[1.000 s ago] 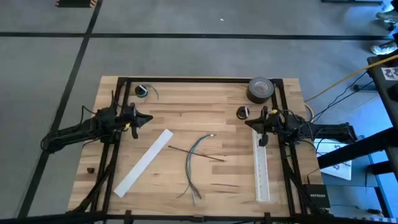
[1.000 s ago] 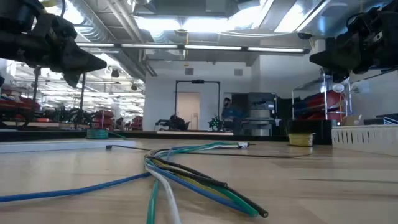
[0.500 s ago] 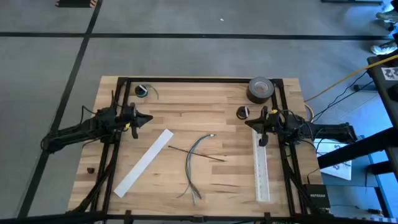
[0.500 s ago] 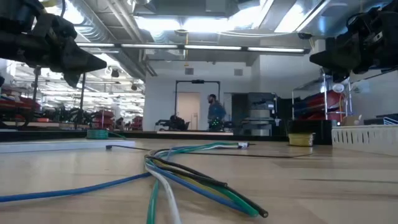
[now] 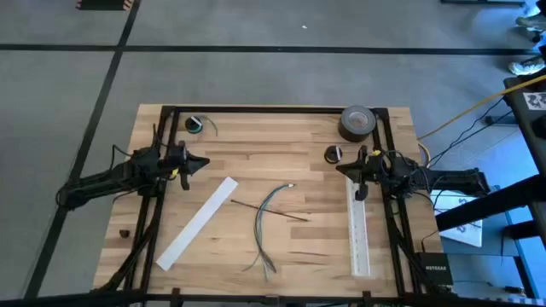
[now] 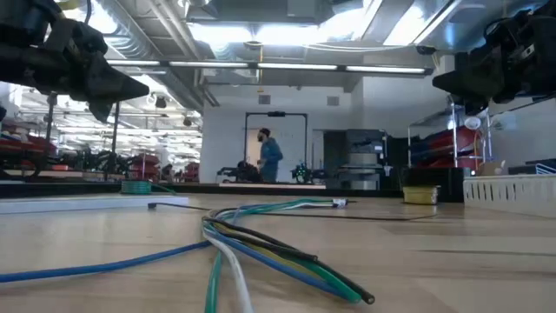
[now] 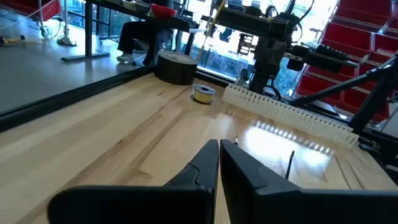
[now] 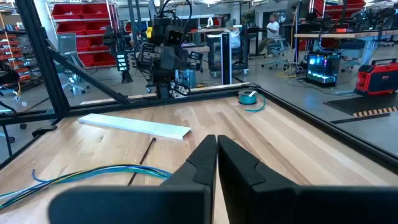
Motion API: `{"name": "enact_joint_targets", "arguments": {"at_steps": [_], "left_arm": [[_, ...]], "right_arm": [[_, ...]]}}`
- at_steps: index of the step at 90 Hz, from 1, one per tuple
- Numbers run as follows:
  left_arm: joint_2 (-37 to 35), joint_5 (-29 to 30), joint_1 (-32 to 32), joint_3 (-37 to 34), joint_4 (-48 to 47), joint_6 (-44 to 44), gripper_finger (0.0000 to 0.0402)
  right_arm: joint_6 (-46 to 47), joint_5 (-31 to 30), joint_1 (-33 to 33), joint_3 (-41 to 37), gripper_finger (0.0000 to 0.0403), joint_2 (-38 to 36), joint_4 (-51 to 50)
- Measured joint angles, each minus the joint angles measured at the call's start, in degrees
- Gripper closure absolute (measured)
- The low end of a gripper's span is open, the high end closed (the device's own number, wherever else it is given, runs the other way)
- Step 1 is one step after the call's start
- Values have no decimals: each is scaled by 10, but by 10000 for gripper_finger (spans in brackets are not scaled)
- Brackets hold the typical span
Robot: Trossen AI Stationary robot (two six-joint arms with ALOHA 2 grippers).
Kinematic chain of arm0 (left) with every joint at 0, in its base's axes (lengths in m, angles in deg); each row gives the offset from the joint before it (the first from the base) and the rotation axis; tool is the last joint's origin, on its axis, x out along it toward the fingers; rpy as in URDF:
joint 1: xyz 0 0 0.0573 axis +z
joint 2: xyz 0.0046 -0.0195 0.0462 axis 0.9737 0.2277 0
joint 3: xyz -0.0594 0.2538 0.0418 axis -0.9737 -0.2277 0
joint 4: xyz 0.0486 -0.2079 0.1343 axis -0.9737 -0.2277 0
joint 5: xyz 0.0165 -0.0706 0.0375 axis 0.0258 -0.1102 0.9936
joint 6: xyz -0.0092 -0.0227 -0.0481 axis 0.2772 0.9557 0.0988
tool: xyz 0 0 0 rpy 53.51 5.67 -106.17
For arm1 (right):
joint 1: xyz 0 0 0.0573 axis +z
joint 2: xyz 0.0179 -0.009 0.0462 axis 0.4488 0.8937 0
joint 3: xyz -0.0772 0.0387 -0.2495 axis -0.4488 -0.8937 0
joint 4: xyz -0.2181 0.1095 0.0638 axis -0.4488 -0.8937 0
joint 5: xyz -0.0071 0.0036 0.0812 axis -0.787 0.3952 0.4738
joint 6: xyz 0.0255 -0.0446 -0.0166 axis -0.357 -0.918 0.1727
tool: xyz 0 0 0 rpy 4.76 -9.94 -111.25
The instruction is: Ziptie cables
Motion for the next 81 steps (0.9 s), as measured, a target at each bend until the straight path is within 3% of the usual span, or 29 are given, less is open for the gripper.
{"name": "enact_joint_targets", "arguments": {"at_steps": [37,49,81], "left_arm": [[0,0,0,0,1,0,402],[0,2,0,0,7,-41,402],[0,5,0,4,128,-8,402]], "right_arm": [[0,0,0,0,403,0,0],[0,0,0,0,403,0,0],[0,0,0,0,403,0,0]]}}
